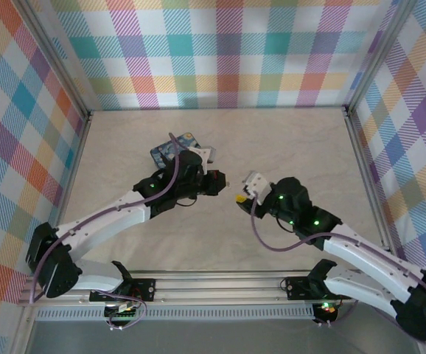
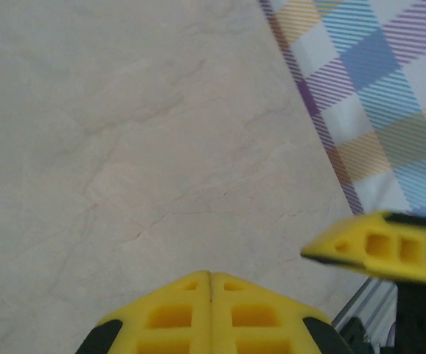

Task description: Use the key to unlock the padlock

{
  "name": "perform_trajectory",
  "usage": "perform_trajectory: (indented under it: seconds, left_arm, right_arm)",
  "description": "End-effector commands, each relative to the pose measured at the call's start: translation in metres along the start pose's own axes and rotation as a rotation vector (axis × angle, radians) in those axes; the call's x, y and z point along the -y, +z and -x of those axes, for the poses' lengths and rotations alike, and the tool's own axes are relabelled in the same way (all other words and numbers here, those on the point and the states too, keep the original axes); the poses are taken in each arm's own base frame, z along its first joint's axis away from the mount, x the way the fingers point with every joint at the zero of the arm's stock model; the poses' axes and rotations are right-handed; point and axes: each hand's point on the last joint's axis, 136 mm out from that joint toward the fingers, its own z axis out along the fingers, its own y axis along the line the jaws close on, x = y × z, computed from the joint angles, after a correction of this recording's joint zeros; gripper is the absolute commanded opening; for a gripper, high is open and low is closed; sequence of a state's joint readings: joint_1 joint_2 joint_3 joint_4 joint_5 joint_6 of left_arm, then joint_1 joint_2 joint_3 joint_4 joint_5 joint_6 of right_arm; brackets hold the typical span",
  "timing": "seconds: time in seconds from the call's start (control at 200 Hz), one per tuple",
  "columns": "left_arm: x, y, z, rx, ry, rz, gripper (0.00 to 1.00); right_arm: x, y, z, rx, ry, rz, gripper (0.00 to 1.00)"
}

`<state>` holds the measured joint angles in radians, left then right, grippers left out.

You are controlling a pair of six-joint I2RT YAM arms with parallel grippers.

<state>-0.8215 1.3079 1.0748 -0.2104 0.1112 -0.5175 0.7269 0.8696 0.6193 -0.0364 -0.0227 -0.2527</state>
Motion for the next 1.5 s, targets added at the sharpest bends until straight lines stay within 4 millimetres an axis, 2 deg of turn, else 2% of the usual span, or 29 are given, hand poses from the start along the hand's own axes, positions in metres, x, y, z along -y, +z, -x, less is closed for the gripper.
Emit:
perform_trajectory:
  seconds: [0.0, 0.105, 0.125, 0.27, 0.37, 0.55, 0.73, 1.02, 1.495]
  left_arm:
    - [0.031, -0.026, 0.01, 0.006, 0.222, -0.11, 0.0]
    - [0.05, -0.037, 0.007, -0.016, 0.317, -0.204, 0.0]
    - [0.05, -0.039, 0.0, -0.048, 0.329, -0.212, 0.0]
    - [0.068, -0.051, -0.005, -0.087, 0.405, -0.307, 0.0]
    - [0.076, -0.055, -0.006, -0.101, 0.441, -0.346, 0.0]
    - [0.092, -0.06, -0.008, -0.113, 0.475, -0.437, 0.0]
    - [0.099, -0.062, -0.007, -0.114, 0.481, -0.484, 0.0]
    - [0.1, -0.062, -0.005, -0.106, 0.486, -0.485, 0.0]
    - [0.099, -0.061, -0.005, -0.102, 0.492, -0.475, 0.0]
  right_arm:
    - [-0.017, -0.017, 0.012, 0.087, 0.215, 0.198, 0.55]
    - [-0.012, -0.034, 0.028, 0.18, 0.34, 0.297, 0.58]
    - [-0.011, -0.037, 0.031, 0.195, 0.357, 0.316, 0.58]
    - [-0.007, -0.053, 0.051, 0.277, 0.465, 0.454, 0.59]
    - [-0.012, -0.061, 0.061, 0.3, 0.471, 0.536, 0.63]
    - [-0.023, -0.069, 0.068, 0.309, 0.459, 0.63, 0.72]
    - [-0.027, -0.069, 0.07, 0.302, 0.483, 0.692, 0.76]
    - [-0.028, -0.063, 0.068, 0.296, 0.502, 0.706, 0.7]
    - [-0.043, -0.054, 0.065, 0.255, 0.509, 0.759, 0.61]
